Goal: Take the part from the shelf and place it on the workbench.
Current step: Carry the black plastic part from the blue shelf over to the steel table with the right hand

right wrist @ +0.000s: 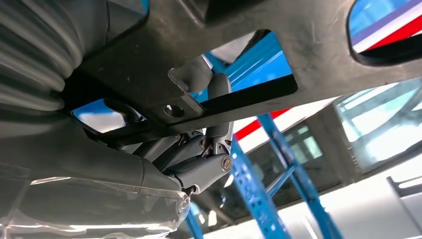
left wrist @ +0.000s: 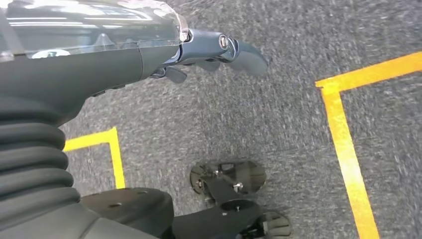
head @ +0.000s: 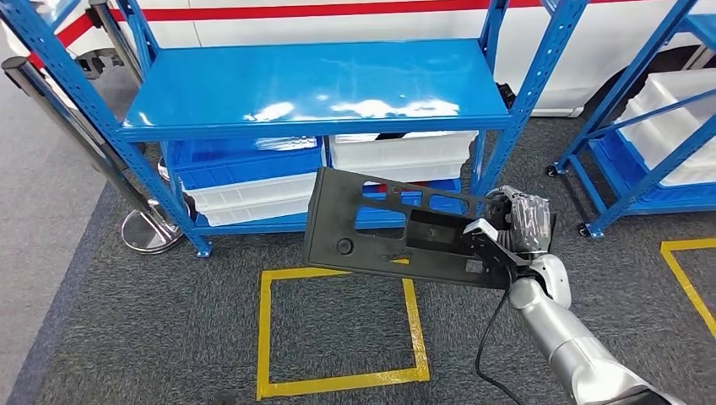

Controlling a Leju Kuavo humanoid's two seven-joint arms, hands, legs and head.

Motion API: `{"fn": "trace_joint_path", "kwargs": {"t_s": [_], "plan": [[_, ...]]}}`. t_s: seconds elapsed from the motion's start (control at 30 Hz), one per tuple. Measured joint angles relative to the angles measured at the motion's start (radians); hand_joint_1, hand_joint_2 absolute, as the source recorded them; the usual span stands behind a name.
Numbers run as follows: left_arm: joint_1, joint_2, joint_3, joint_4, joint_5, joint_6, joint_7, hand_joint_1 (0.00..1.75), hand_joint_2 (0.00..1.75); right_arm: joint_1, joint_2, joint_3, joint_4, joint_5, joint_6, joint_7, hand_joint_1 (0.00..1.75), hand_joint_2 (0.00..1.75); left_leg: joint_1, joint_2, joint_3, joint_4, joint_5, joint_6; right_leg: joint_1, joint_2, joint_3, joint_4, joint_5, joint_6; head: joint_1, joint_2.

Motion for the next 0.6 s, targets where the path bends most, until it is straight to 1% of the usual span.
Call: {"fn": "trace_joint_path", "kwargs": {"t_s": [0.03, 0.07, 0.1, 0.13, 0.17, 0.2, 0.23, 0.27, 0.3, 0.33, 0.37, 0.4, 0.43, 0.47, 0.5, 0.53, 0.57, 0.6], "plan": [[0.000, 0.000, 0.001, 0.000, 0.000, -0.001, 0.000, 0.00, 1.75, -0.006, -0.008, -0.002, 0.000, 0.013, -0.001, 0.009, 1.75, 1.75, -0.001, 0.001, 0.001, -0.005, 0.000, 0.001, -0.002, 0.009, -0.005, -0.002, 0.005, 0.008, 0.000, 0.000], [-0.001, -0.001, 0.002, 0.000, -0.001, -0.002, 0.000, 0.00, 1.75, -0.013, -0.019, -0.004, 0.000, 0.026, -0.001, 0.018, 1.75, 1.75, -0.001, 0.010, 0.000, -0.011, 0.004, 0.004, -0.004, 0.018, -0.008, -0.006, 0.011, 0.017, 0.000, 0.000], [-0.001, -0.002, 0.002, 0.000, -0.001, -0.004, 0.000, 0.00, 1.75, -0.024, -0.035, -0.006, 0.000, 0.039, 0.001, 0.029, 1.75, 1.75, 0.000, 0.018, 0.000, -0.020, 0.011, 0.007, -0.004, 0.017, -0.012, -0.005, 0.011, 0.023, 0.000, 0.000], [-0.001, -0.002, 0.003, 0.000, -0.001, -0.004, 0.000, 0.00, 1.75, -0.041, -0.056, -0.008, 0.000, 0.050, 0.010, 0.040, 1.75, 1.75, 0.002, 0.028, 0.001, -0.029, 0.019, 0.013, -0.002, 0.004, -0.021, 0.008, -0.001, 0.028, 0.000, 0.000], [0.000, -0.003, 0.005, 0.000, -0.001, -0.005, -0.001, 0.00, 1.75, -0.066, -0.078, -0.009, 0.001, 0.061, 0.023, 0.053, 1.75, 1.75, 0.004, 0.040, 0.001, -0.038, 0.027, 0.017, 0.000, -0.016, -0.038, 0.042, -0.025, 0.031, 0.001, 0.000], [0.002, -0.002, 0.006, 0.000, -0.001, -0.006, -0.001, 0.00, 1.75, -0.094, -0.100, -0.009, 0.002, 0.072, 0.040, 0.069, 1.75, 1.75, 0.003, 0.052, 0.000, -0.042, 0.031, 0.021, -0.001, -0.041, -0.063, 0.095, -0.058, 0.033, 0.001, 0.000], [0.004, -0.002, 0.008, 0.000, -0.001, -0.006, -0.001, 0.00, 1.75, -0.125, -0.122, -0.009, 0.004, 0.083, 0.059, 0.085, 1.75, 1.75, 0.001, 0.064, -0.003, -0.043, 0.032, 0.023, 0.000, -0.058, -0.090, 0.160, -0.092, 0.036, 0.001, 0.000], [0.007, -0.002, 0.010, 0.000, 0.000, -0.006, -0.001, 0.00, 1.75, -0.153, -0.141, -0.008, 0.006, 0.096, 0.079, 0.102, 1.75, 1.75, 0.000, 0.076, -0.005, -0.042, 0.033, 0.023, -0.001, -0.067, -0.113, 0.217, -0.115, 0.040, 0.001, 0.000], [0.009, -0.002, 0.012, 0.000, 0.000, -0.007, -0.002, 0.00, 1.75, -0.180, -0.163, -0.006, 0.008, 0.109, 0.103, 0.118, 1.75, 1.75, -0.001, 0.087, -0.007, -0.040, 0.032, 0.024, -0.001, -0.071, -0.122, 0.249, -0.123, 0.043, 0.001, 0.000], [0.010, -0.002, 0.014, 0.000, 0.000, -0.007, -0.002, 0.00, 1.75, -0.208, -0.190, -0.002, 0.010, 0.121, 0.128, 0.133, 1.75, 1.75, -0.001, 0.097, -0.009, -0.037, 0.031, 0.024, -0.003, -0.075, -0.113, 0.244, -0.112, 0.046, 0.001, 0.000], [0.010, -0.002, 0.015, 0.000, 0.000, -0.007, -0.002, 0.00, 1.75, -0.238, -0.218, 0.003, 0.012, 0.130, 0.152, 0.147, 1.75, 1.75, -0.001, 0.106, -0.010, -0.033, 0.030, 0.023, -0.004, -0.082, -0.085, 0.202, -0.085, 0.048, 0.001, 0.000], [0.011, -0.001, 0.015, 0.000, 0.000, -0.007, -0.002, 0.00, 1.75, -0.269, -0.247, 0.008, 0.013, 0.137, 0.170, 0.161, 1.75, 1.75, -0.001, 0.113, -0.012, -0.027, 0.026, 0.021, -0.005, -0.096, -0.046, 0.135, -0.056, 0.049, 0.001, 0.000], [0.011, -0.001, 0.016, 0.000, 0.000, -0.007, -0.002, 0.00, 1.75, -0.302, -0.272, 0.015, 0.014, 0.143, 0.181, 0.175, 1.75, 1.75, -0.004, 0.120, -0.014, -0.020, 0.022, 0.017, -0.001, -0.114, -0.011, 0.071, -0.035, 0.047, 0.001, 0.000], [0.012, -0.001, 0.016, 0.000, 0.000, -0.007, -0.002, 0.00, 1.75, -0.332, -0.291, 0.021, 0.014, 0.149, 0.185, 0.188, 1.75, 1.75, -0.007, 0.126, -0.016, -0.015, 0.019, 0.013, 0.002, -0.126, 0.014, 0.024, -0.023, 0.040, 0.001, 0.000], [0.014, 0.000, 0.017, 0.000, 0.000, -0.006, -0.002, 0.00, 1.75, -0.358, -0.306, 0.028, 0.014, 0.156, 0.185, 0.201, 1.75, 1.75, -0.010, 0.134, -0.016, -0.012, 0.016, 0.009, 0.007, -0.131, 0.024, 0.000, -0.022, 0.032, 0.000, 0.000], [0.014, 0.000, 0.018, 0.000, 0.000, -0.006, -0.002, 0.00, 1.75, -0.379, -0.317, 0.036, 0.015, 0.162, 0.185, 0.213, 1.75, 1.75, -0.012, 0.142, -0.016, -0.011, 0.015, 0.006, 0.011, -0.128, 0.024, -0.003, -0.024, 0.023, 0.000, 0.000], [0.014, 0.000, 0.019, 0.000, 0.000, -0.005, -0.003, 0.00, 1.75, -0.396, -0.326, 0.043, 0.017, 0.165, 0.185, 0.224, 1.75, 1.75, -0.013, 0.149, -0.015, -0.011, 0.013, 0.003, 0.009, -0.117, 0.022, -0.004, -0.022, 0.014, 0.000, 0.000], [0.014, 0.001, 0.020, 0.000, 0.000, -0.004, -0.004, 0.00, 1.75, -0.409, -0.334, 0.049, 0.019, 0.168, 0.186, 0.233, 1.75, 1.75, -0.012, 0.149, -0.015, -0.007, 0.009, -0.002, 0.007, -0.109, 0.021, -0.006, -0.020, 0.008, 0.000, 0.000]]}}
